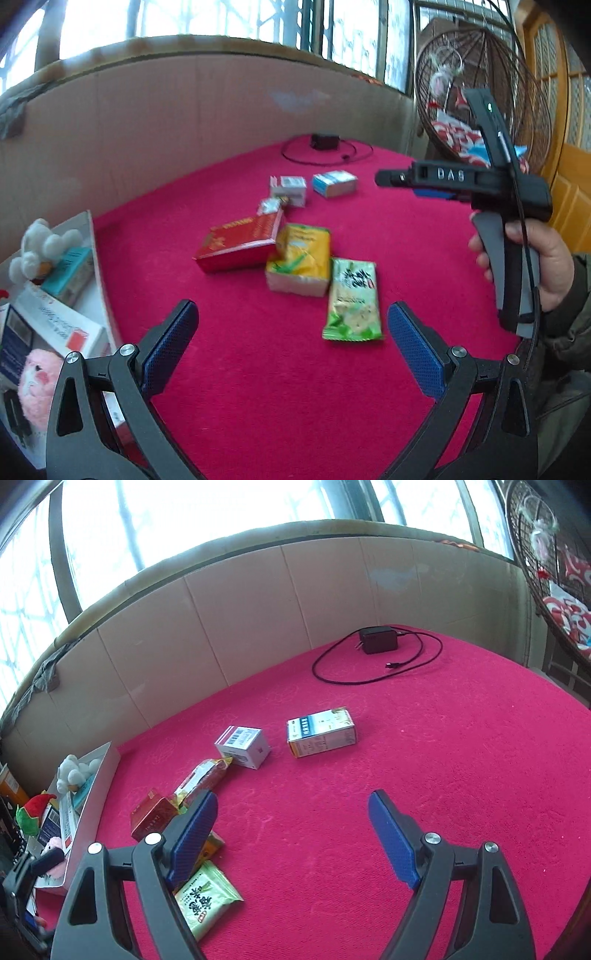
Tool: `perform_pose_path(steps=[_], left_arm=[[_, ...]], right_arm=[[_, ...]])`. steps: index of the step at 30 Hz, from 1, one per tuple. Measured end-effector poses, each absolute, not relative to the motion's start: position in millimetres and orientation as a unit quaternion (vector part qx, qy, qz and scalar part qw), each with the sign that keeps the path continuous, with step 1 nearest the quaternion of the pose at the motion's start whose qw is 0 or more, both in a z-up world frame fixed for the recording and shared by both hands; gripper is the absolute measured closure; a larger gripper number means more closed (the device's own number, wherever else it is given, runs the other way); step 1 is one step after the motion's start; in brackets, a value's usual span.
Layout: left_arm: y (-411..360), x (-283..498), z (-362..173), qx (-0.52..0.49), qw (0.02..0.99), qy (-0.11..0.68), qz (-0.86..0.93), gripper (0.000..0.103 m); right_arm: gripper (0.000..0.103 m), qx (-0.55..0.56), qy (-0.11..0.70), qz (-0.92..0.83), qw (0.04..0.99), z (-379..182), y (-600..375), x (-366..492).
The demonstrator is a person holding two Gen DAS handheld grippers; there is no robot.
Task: Organize objects
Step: 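Withdraw both open tools from the tray toward the remaining table items, then grasp the green cracker packet with the left tool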
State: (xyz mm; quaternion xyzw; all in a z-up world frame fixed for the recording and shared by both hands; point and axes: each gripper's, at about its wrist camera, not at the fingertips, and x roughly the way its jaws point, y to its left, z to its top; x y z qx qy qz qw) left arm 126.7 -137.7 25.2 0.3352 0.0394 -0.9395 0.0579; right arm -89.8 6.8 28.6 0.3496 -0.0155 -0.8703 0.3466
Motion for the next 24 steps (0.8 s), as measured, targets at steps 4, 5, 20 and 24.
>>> perform_pose_path(steps=[4,5,20,24], left_arm=[[-118.8,93.5,9.1,0.383,0.033,0.052,-0.922,0.0],[-116.3,86.6,7.0,0.39,0.033,0.053,-0.919,0.0],[-118.2,66.4,-8.0,0.424,0.131,0.081,-0.892,0.0],[-112.4,65.2,-5.2,0.41,0.133,0.074,-0.899,0.001]], right_arm=[[0.019,0.353,-0.025,-0.868,0.348,19.7,20.5,-97.3],[0.019,0.355,-0.024,-0.867,0.349,16.5,23.1,-99.4],[0.019,0.414,-0.168,-0.785,0.429,-21.1,52.2,-133.7],[0.019,0.408,-0.184,-0.785,0.429,-21.6,59.5,-135.3]])
